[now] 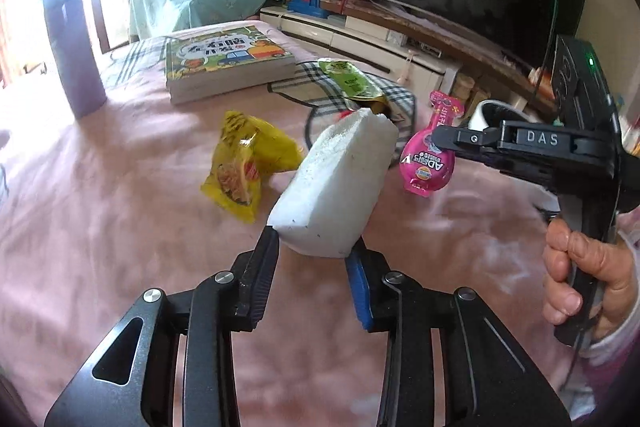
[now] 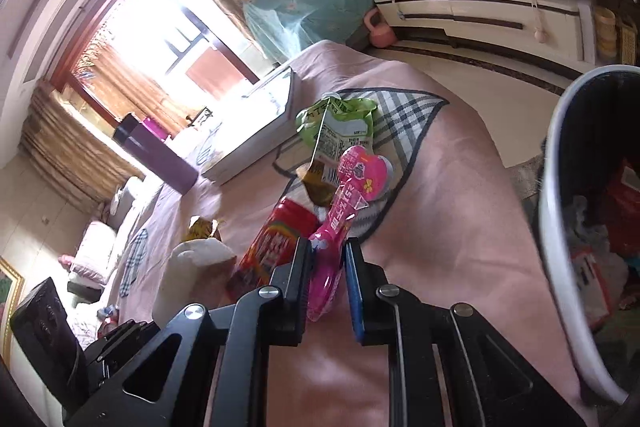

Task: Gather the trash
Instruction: 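Grasp the white foam block with the left tool while the right tool grasps the pink candy toy, then carry the foam block and pink candy toy with both tools over the bin, then open both tools to drop the foam block and pink toy into the bin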

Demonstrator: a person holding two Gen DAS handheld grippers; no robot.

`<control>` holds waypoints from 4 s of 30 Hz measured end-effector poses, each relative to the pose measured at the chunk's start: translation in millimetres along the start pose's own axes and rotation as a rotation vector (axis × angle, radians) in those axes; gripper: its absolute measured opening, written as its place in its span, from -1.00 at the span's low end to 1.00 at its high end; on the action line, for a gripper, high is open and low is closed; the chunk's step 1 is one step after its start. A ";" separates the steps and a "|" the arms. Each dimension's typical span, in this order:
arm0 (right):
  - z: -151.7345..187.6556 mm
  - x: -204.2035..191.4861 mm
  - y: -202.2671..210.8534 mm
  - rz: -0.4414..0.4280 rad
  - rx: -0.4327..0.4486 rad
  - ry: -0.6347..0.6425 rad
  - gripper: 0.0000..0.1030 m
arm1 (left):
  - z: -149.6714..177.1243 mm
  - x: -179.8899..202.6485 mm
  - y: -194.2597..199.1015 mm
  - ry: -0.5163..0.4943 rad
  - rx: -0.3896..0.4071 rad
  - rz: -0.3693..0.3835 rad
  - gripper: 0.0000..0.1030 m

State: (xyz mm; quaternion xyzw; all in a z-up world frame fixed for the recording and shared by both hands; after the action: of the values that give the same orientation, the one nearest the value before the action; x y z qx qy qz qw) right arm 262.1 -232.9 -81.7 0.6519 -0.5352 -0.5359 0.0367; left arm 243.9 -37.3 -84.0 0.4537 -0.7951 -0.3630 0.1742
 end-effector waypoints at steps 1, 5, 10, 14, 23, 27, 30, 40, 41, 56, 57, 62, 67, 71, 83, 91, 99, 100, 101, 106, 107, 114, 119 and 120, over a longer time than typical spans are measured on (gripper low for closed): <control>2.2 -0.5 6.4 -0.001 -0.001 0.011 -0.68 | 3.1 4.1 4.4 0.015 -0.001 0.012 -0.44; 12.5 0.7 31.4 -0.007 0.004 0.042 -0.68 | 13.2 17.7 11.0 0.062 -0.022 0.076 -0.82; 27.0 7.9 57.4 0.007 0.013 0.072 -0.68 | 22.4 41.7 20.1 0.050 -0.021 0.097 -0.82; 35.8 18.0 69.2 0.016 0.001 0.076 -0.68 | 21.8 51.0 21.1 0.014 -0.023 0.079 -0.82; 47.1 31.0 74.6 0.008 -0.012 0.064 -0.68 | 25.5 49.0 36.1 -0.073 0.012 -0.041 0.43; 53.1 32.5 74.1 0.009 -0.014 0.075 -0.68 | 15.7 45.7 29.5 -0.097 0.031 -0.045 0.43; 53.5 34.4 74.7 0.003 -0.011 0.070 -0.68 | 7.3 48.7 13.1 -0.129 0.017 -0.050 0.43; 49.6 39.1 105.3 0.003 0.066 0.086 -0.68 | -3.4 65.5 1.0 -0.095 0.013 -0.008 -0.33; 47.7 41.3 110.5 0.005 0.080 0.085 -0.68 | -4.9 69.6 3.8 -0.094 0.022 -0.004 -0.33; 29.4 88.2 167.6 0.095 0.206 0.044 -0.68 | -37.5 164.1 4.3 -0.144 0.056 0.108 -0.33; 28.2 90.2 171.0 0.100 0.214 0.043 -0.68 | -40.0 168.0 2.9 -0.146 0.055 0.109 -0.33; 18.2 98.6 184.3 0.124 0.254 0.039 -0.68 | -51.5 183.0 -4.4 -0.160 0.048 0.109 -0.33; 7.0 104.1 191.2 0.133 0.276 0.041 -0.68 | -63.4 195.2 -8.7 -0.177 0.044 0.108 -0.33; -1.6 108.1 193.0 0.143 0.285 0.045 -0.68 | -73.3 203.5 -12.4 -0.191 0.047 0.107 -0.33; -28.4 110.8 191.1 0.191 0.300 0.071 -0.68 | -101.9 212.5 -33.5 -0.189 0.040 0.127 -0.33; -37.4 117.9 178.7 0.222 0.271 0.076 -0.68 | -112.3 217.3 -47.1 -0.188 0.029 0.132 -0.33; -47.4 124.0 171.2 0.235 0.251 0.071 -0.68 | -120.1 219.2 -55.1 -0.188 0.025 0.137 -0.33; -48.8 124.1 170.7 0.237 0.250 0.072 -0.68 | -120.8 219.6 -55.9 -0.187 0.025 0.140 -0.33; -49.3 124.1 170.2 0.240 0.249 0.073 -0.68 | -121.2 219.9 -56.4 -0.187 0.024 0.140 -0.33; -52.0 125.7 167.6 0.246 0.243 0.073 -0.68 | -122.2 220.3 -57.7 -0.184 0.022 0.141 -0.33; -52.3 126.0 166.7 0.247 0.241 0.072 -0.68 | -122.5 220.5 -58.7 -0.184 0.021 0.142 -0.33; -55.2 130.0 161.7 0.260 0.226 0.069 -0.68 | -123.2 223.2 -66.5 -0.187 0.010 0.143 -0.33; -57.2 131.0 159.2 0.267 0.221 0.072 -0.68 | -125.5 221.5 -69.1 -0.183 0.008 0.144 -0.33; -57.5 131.6 158.7 0.269 0.219 0.072 -0.68 | -125.9 222.0 -69.4 -0.183 0.007 0.144 -0.32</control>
State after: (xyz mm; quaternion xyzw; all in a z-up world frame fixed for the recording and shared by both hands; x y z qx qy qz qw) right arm 180.7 -427.5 -45.6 0.5934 -0.6710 -0.4410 0.0561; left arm 244.3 -300.8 -61.6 0.3610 -0.8393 -0.3867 0.1251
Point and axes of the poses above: each gripper's, at about its wrist camera, not at the fingertips, and y roughly against the way its jaws point, x to its right, z to its underside, the point moved 2 cm from there along -y, roughly the way its jaws point, and after that the axes turned 14 degrees about -y, right-handed, at the moved point
